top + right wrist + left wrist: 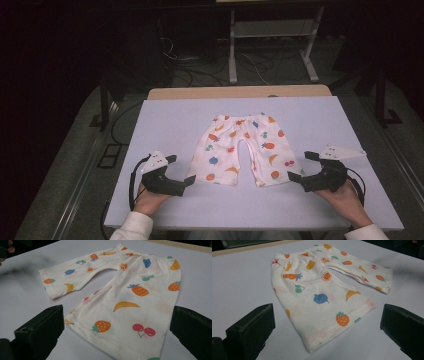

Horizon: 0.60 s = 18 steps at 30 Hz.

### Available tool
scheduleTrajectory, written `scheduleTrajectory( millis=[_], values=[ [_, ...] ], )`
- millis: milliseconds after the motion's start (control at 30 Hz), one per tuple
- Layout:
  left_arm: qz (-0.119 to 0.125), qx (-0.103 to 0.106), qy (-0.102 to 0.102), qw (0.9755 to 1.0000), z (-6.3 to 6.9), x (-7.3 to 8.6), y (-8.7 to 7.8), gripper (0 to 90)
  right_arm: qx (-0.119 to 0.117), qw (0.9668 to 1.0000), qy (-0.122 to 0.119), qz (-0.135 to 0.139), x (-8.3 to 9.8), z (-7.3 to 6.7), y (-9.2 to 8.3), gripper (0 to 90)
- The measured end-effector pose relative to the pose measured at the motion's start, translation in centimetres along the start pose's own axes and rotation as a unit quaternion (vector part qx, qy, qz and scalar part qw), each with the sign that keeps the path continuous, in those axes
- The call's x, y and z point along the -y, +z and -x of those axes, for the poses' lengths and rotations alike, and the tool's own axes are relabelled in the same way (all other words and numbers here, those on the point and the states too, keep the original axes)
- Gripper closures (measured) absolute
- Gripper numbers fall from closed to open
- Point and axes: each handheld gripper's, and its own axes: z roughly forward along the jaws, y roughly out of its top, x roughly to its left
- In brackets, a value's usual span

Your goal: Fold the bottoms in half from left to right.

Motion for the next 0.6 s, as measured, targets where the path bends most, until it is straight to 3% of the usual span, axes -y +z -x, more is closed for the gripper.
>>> scheduleTrajectory(
  millis=[600],
  values=[
    [-0.003,0.001,0.0,1.0,0.1,0.0,0.3,0.0,-0.003,0.9999,-0.005,-0.015,-2.6,0.3,1.3,0.0]
  ],
)
